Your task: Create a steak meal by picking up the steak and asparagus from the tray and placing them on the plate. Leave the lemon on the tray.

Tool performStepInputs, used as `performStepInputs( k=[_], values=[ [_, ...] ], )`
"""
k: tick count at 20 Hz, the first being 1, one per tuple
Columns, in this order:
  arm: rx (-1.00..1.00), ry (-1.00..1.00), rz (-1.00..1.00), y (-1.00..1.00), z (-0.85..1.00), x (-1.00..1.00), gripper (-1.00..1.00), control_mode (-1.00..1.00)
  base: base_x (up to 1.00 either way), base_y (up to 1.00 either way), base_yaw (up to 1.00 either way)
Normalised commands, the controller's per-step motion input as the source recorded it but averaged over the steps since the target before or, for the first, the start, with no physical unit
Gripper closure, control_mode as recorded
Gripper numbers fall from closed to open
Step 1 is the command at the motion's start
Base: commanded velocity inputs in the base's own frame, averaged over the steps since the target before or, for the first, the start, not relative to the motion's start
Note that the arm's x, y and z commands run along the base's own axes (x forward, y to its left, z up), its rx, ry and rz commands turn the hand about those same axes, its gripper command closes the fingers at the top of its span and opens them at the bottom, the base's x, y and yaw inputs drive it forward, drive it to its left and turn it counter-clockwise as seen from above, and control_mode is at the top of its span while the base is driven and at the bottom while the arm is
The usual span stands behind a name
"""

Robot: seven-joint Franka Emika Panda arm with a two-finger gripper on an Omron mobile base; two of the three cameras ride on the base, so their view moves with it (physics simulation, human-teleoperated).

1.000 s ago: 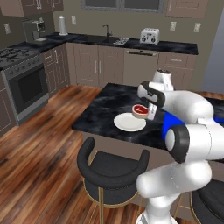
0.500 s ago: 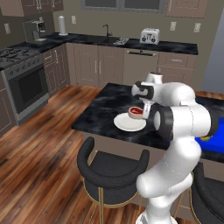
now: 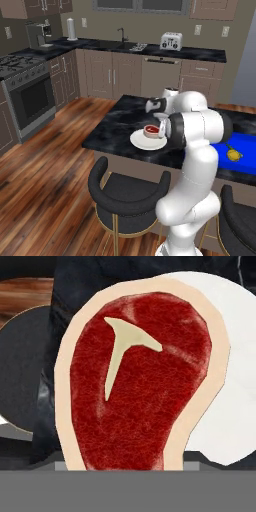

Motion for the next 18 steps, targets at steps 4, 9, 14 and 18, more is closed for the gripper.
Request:
performStepInputs(
  k=[4, 9, 14, 18],
  values=[
    [0.00, 0.00, 0.00, 0.00, -0.31, 0.32, 1.00, -1.00, 0.00, 0.00, 0.00],
    [0.00, 0.00, 0.00, 0.00, -0.30, 0.25, 1.00, -1.00, 0.00, 0.00, 0.00],
    [0.00, 0.00, 0.00, 0.00, -0.18, 0.23, 1.00, -1.00, 0.00, 0.00, 0.00],
    [0.00, -0.01, 0.00, 0.00, -0.03, 0.22, -1.00, -1.00, 0.00, 0.00, 0.00]
  ],
)
